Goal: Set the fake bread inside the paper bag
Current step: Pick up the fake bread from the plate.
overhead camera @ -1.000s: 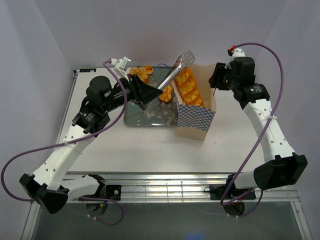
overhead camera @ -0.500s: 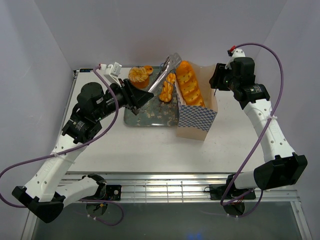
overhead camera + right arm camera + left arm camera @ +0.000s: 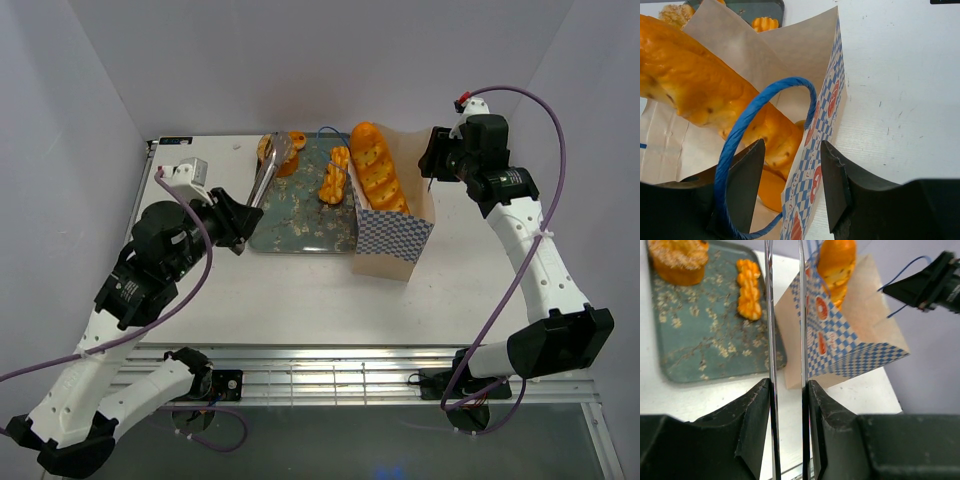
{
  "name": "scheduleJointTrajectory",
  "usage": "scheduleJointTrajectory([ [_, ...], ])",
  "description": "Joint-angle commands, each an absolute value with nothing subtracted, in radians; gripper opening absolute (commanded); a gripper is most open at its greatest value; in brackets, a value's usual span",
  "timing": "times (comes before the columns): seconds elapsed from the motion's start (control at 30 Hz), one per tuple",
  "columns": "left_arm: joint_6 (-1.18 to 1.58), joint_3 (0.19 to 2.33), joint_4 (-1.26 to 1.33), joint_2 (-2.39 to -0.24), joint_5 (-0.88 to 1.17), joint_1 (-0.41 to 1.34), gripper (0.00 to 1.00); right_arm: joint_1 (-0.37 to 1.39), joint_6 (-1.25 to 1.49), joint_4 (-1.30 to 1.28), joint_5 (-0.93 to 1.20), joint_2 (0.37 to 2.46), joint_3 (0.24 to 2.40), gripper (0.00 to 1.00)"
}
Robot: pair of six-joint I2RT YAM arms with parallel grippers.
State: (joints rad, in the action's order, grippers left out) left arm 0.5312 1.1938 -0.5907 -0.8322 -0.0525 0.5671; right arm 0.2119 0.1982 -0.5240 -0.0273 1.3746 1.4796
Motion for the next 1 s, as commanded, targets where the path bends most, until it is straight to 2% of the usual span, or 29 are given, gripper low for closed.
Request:
scheduleJointTrajectory([
  [0.0,0.529,1.138,-0.641,-0.827,-0.110,0.572,0.44,0.216,0.183,-0.508,-0.040,1.381,1.528,0.54],
  [0.27,0.503,1.060,-0.494,-0.958,-0.035,0.565,0.45,0.216,0.181,-0.515,-0.041,1.379,1.542,0.54],
  [0.43,0.509,1.037,-0.326,-1.135,0.156,0.474,0.45,0.218,0.183,-0.520,-0.044,1.373,1.543,0.54],
  [0.8,0.541,1.034,-0.082,-1.416,0.380,0.344,0.43,0.216,0.179,-0.528,-0.060,1.384,1.549,0.54],
  [0.97,0.561,1.058,-0.008,-1.505,0.465,0.315,0.49,0.216,0.178,-0.526,-0.063,1.396,1.549,0.54],
])
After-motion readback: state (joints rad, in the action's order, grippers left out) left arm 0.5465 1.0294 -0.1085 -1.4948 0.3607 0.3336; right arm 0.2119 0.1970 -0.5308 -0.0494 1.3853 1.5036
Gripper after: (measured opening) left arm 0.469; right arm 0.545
